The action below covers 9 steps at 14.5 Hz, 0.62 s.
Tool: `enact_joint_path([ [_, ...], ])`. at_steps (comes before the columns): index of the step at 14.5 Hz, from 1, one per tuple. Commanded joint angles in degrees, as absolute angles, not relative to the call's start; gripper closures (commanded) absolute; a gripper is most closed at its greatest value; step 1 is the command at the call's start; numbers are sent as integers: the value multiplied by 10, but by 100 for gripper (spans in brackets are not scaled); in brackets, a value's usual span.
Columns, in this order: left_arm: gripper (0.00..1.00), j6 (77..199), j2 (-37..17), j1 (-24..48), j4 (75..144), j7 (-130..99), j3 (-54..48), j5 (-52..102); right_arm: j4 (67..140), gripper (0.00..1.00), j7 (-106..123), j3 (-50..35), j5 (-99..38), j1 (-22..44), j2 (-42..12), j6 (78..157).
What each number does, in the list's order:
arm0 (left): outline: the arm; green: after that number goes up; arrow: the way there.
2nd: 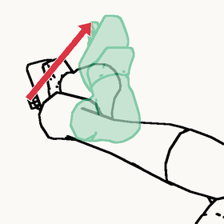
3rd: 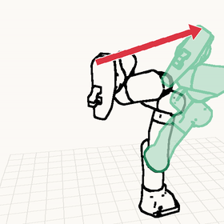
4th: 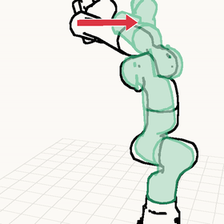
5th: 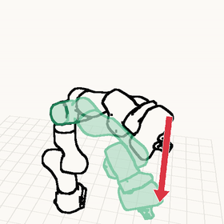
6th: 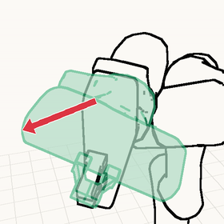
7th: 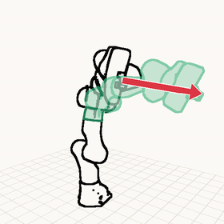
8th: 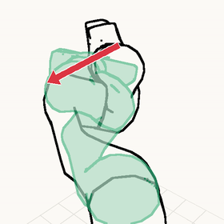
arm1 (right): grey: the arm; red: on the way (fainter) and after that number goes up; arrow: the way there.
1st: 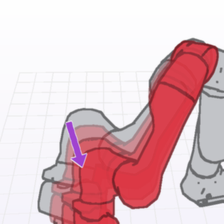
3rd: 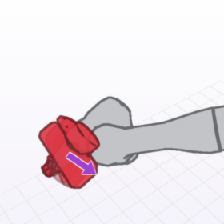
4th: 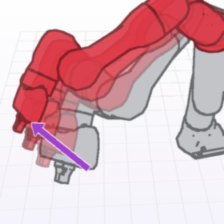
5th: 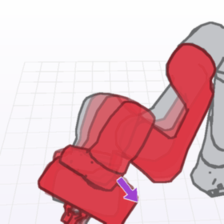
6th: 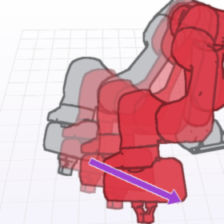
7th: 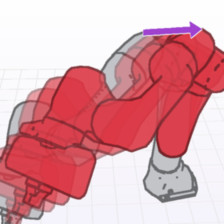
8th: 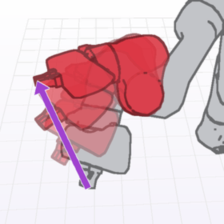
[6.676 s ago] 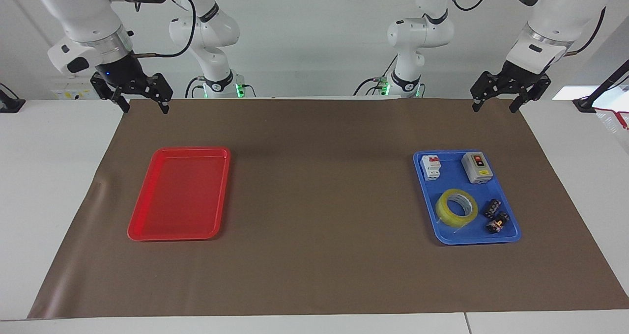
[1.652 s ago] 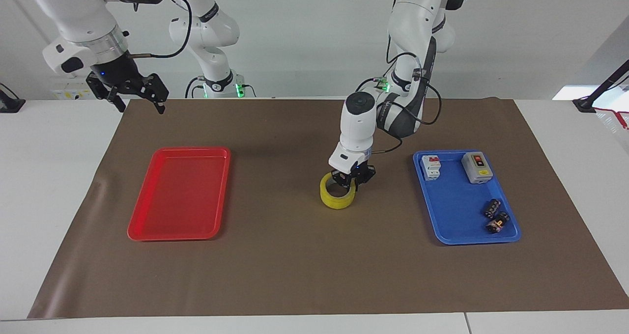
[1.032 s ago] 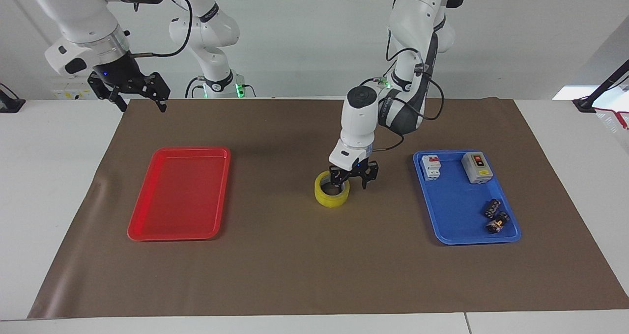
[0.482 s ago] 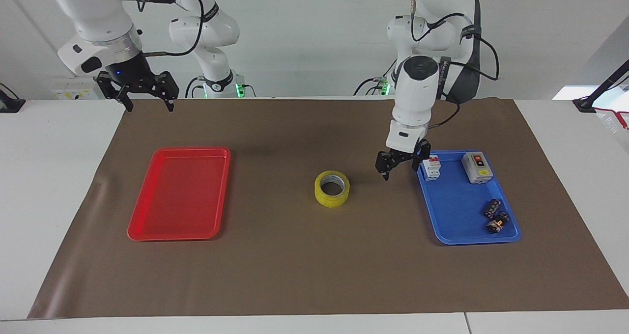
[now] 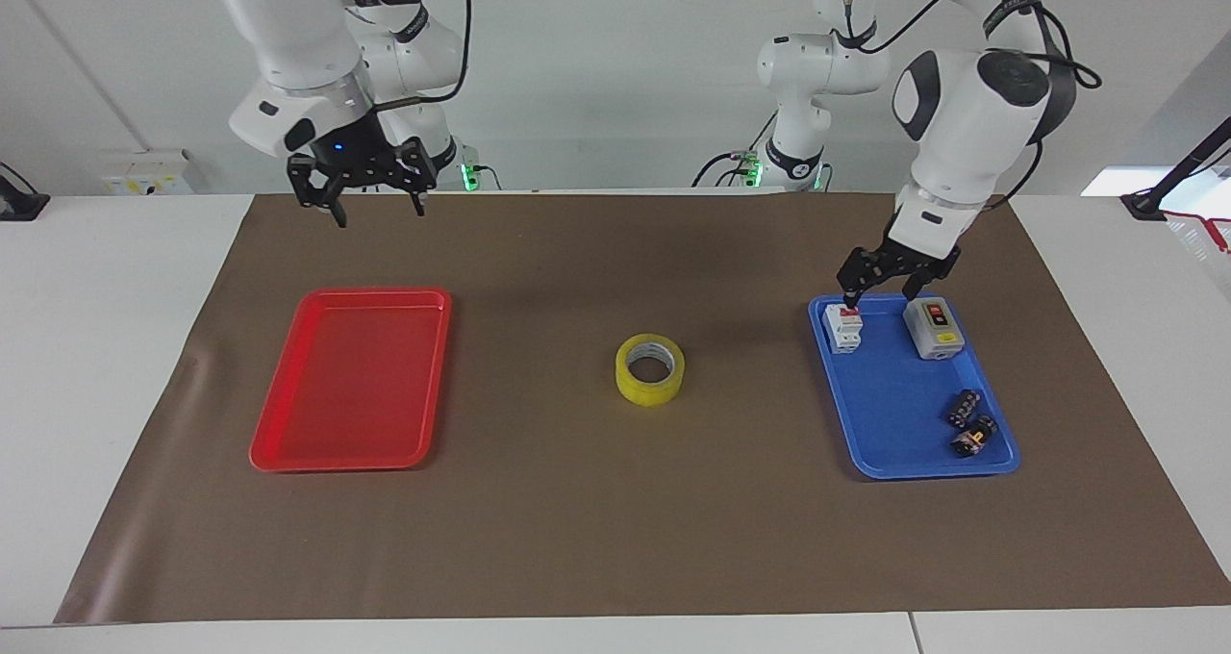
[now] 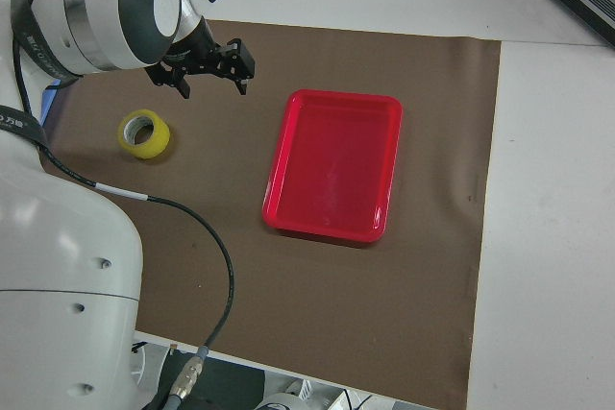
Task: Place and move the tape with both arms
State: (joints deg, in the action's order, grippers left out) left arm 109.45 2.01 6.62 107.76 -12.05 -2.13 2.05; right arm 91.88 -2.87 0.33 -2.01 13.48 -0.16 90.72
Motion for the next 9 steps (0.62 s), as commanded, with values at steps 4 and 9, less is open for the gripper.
enact_joint_path([
  [4,0,929,-2,41,917,-52,-22,30,926,0,-151,4,-34,239,-119,1051],
  [9,0,853,-17,19,863,-16,-21,30,936,0,-217,1,-33,296,-215,1186],
])
